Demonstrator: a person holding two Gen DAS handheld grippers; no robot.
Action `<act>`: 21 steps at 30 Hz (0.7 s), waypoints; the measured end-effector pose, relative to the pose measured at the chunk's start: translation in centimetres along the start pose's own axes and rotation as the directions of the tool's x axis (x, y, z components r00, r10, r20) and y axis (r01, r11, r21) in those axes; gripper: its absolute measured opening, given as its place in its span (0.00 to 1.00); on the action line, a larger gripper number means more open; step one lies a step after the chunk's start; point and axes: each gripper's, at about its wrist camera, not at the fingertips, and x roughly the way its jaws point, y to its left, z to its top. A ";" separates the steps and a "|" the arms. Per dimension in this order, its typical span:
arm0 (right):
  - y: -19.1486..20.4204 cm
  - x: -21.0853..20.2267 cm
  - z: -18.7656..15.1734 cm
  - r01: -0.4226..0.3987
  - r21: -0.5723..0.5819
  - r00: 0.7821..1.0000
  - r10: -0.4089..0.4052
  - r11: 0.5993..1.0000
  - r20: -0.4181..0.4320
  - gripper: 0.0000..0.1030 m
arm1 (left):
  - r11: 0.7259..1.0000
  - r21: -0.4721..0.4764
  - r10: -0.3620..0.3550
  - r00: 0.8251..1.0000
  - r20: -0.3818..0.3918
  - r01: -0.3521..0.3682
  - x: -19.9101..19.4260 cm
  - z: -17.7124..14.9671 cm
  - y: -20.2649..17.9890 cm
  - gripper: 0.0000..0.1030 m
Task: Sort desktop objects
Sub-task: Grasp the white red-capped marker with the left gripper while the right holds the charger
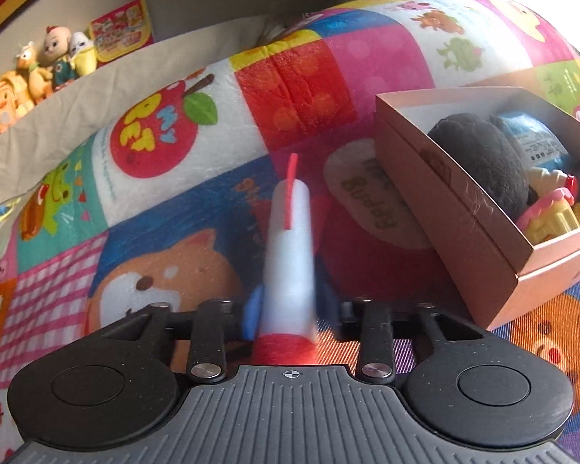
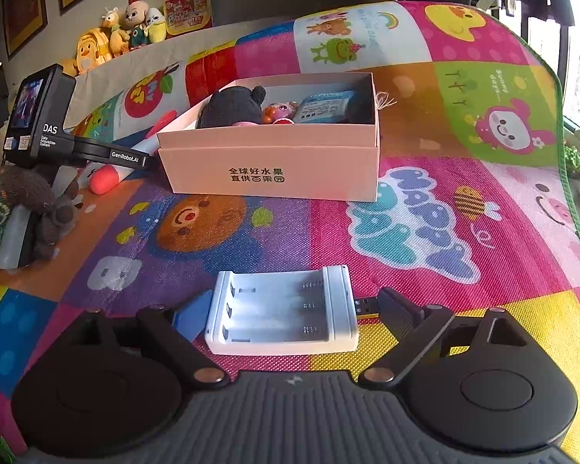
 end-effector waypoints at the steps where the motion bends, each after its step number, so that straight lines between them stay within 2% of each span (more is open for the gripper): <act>1: -0.1 0.0 0.0 0.001 0.006 1.000 -0.001 1.000 0.003 0.89 | 1.000 -0.006 -0.004 1.000 0.004 0.004 -0.8 -0.2 0.2 0.31; 6: -0.9 -0.3 0.0 -0.014 0.053 1.000 0.013 0.999 0.018 0.89 | 0.999 -0.023 -0.039 0.998 0.046 0.040 -6.4 -2.7 0.2 0.31; 9: -1.1 -0.4 0.0 -0.018 0.065 1.000 0.017 0.998 0.021 0.90 | 0.994 -0.021 -0.103 0.994 0.048 0.104 -10.1 -5.4 -0.8 0.31; 12: -1.0 -0.3 0.0 -0.013 0.066 1.000 0.012 0.998 0.018 0.91 | 0.982 -0.004 -0.190 0.981 0.048 0.190 -13.4 -7.7 -2.5 0.31; 15: -0.8 -0.3 0.0 -0.006 0.055 1.000 0.006 0.998 0.014 0.92 | 0.960 0.011 -0.279 0.960 0.033 0.278 -15.5 -9.3 -4.4 0.33; 17: -0.6 -0.2 0.0 0.001 0.045 1.000 -0.001 0.999 0.011 0.93 | 0.945 0.014 -0.328 0.944 0.029 0.328 -16.4 -10.0 -5.3 0.36; 19: -0.3 -0.1 0.0 0.020 0.030 1.000 -0.020 0.999 0.005 0.93 | 0.935 0.026 -0.353 0.935 0.035 0.353 -16.8 -10.4 -6.0 0.53; 21: 0.1 0.0 0.0 0.047 0.011 0.999 -0.047 0.999 0.000 0.93 | 0.935 0.030 -0.355 0.934 0.043 0.354 -17.0 -10.6 -6.3 0.59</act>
